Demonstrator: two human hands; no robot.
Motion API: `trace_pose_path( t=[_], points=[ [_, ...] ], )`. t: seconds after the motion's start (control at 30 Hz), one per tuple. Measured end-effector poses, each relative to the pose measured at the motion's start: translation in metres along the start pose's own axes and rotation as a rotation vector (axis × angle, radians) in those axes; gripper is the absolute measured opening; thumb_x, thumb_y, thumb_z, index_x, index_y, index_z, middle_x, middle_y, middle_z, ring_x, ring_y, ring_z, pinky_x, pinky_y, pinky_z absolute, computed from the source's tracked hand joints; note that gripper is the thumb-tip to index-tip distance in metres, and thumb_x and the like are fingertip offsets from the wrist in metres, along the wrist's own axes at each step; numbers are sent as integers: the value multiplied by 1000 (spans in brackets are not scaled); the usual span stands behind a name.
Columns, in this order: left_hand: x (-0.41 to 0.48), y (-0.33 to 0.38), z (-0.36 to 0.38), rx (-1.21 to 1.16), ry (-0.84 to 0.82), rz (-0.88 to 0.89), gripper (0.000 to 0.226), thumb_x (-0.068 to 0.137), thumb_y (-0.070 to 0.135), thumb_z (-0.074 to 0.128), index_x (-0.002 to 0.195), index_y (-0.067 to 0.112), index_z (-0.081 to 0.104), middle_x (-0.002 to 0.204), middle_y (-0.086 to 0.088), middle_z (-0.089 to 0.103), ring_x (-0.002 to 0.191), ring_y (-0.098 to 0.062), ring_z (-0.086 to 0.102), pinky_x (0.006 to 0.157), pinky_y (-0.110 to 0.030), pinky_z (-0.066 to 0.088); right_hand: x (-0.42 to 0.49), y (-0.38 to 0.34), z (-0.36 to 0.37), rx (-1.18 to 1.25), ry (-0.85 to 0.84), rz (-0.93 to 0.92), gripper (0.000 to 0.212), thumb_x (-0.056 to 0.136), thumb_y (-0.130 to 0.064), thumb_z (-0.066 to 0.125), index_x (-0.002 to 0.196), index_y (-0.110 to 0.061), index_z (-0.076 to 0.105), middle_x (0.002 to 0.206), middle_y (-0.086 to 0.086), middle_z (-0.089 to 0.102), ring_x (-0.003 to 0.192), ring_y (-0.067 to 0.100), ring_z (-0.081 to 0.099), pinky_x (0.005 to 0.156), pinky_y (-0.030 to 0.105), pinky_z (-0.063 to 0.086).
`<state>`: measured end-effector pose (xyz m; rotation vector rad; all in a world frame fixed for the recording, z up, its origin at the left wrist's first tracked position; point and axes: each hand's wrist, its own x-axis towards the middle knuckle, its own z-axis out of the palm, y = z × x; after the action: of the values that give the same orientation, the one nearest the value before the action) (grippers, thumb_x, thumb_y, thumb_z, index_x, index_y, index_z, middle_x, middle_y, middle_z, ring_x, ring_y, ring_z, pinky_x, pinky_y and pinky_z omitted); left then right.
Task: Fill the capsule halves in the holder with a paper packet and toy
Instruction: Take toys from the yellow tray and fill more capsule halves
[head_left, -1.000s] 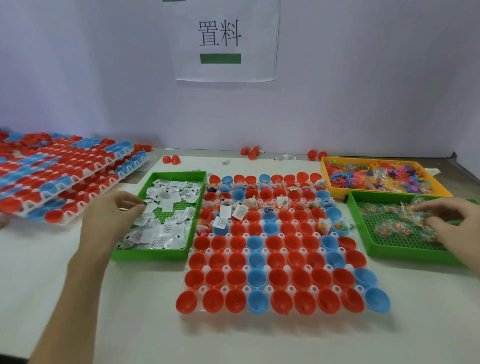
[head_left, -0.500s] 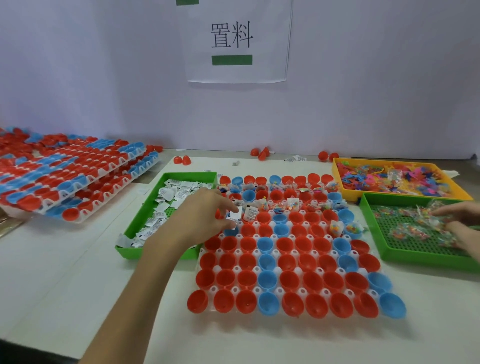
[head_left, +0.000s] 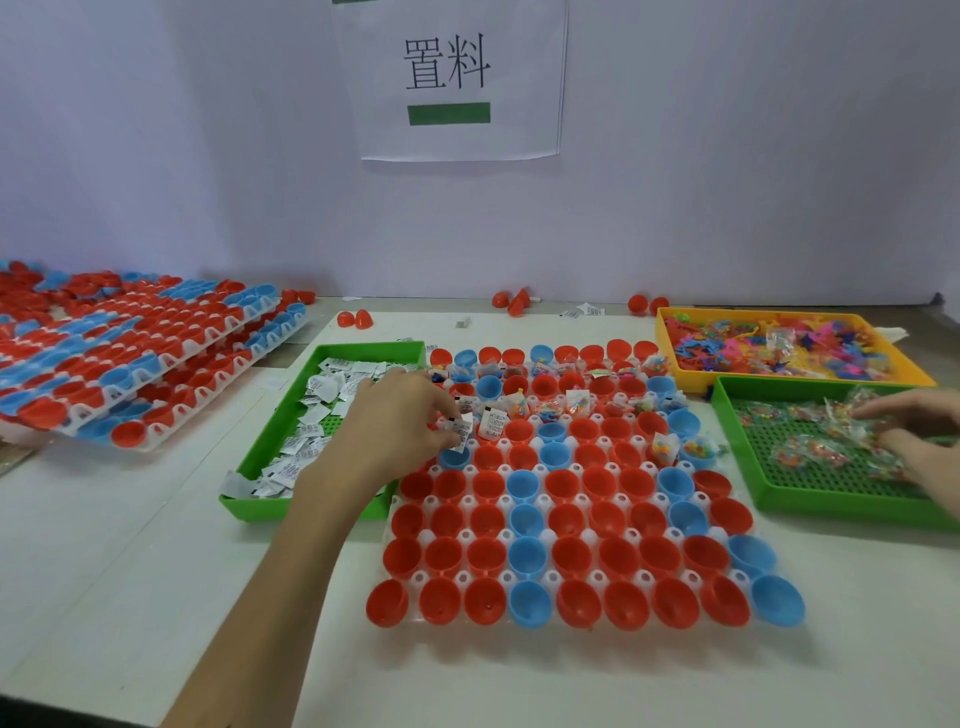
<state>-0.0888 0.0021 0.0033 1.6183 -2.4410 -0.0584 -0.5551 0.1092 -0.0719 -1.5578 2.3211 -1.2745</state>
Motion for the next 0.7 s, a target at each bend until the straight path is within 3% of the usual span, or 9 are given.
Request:
trace_pose_path(
  t=[0.13,0.3,0.4,0.5,0.63,0.7],
  points=[
    [0,0,3,-38,14,8,19,87,36,74,104,29,77,84,14,53,87,-11,47,92,-42,49,-2,3,0,19,9,-14,40,85,-3,64,92,-41,72,91,-4,72,85,21,68,68,38,54],
    [0,-3,4,-70,-3,7,20,87,37,75,105,29,77,89,13,61,87,-11,53,93,-44,50,-1,2,2,14,24,-9,36,84,-5,65,93,-39,72,87,-7,70,80,18,66,62,37,53],
    [1,-4,2,-156,-17,3,15,88,32,75,102,29,77,94,12,68,80,-2,55,79,-29,49,-4,2,0,1,39,-12,37,83,-7,65,93,-42,72,84,-14,69,78,16,66,62,37,53],
    [-5,-8,-8,-329,-28,3,7,86,28,76,90,33,75,84,18,69,72,-1,55,67,-17,46,-6,4,-2,-15,35,-22,37,83,-9,64,94,-43,72,85,-19,67,77,10,65,63,34,53],
    [-15,-34,-31,-505,206,-80,2,83,32,75,84,34,75,74,18,71,63,-1,56,56,-13,42,-6,2,-2,-23,39,-16,41,83,-4,64,93,-43,72,85,-20,66,79,11,64,65,36,54],
    [-16,-55,-36,-443,290,-210,10,86,30,74,95,26,76,84,9,71,64,0,55,63,-23,44,-8,-3,-5,-13,37,1,41,83,-4,64,92,-43,72,83,-19,67,78,12,64,66,36,53]
  ],
)
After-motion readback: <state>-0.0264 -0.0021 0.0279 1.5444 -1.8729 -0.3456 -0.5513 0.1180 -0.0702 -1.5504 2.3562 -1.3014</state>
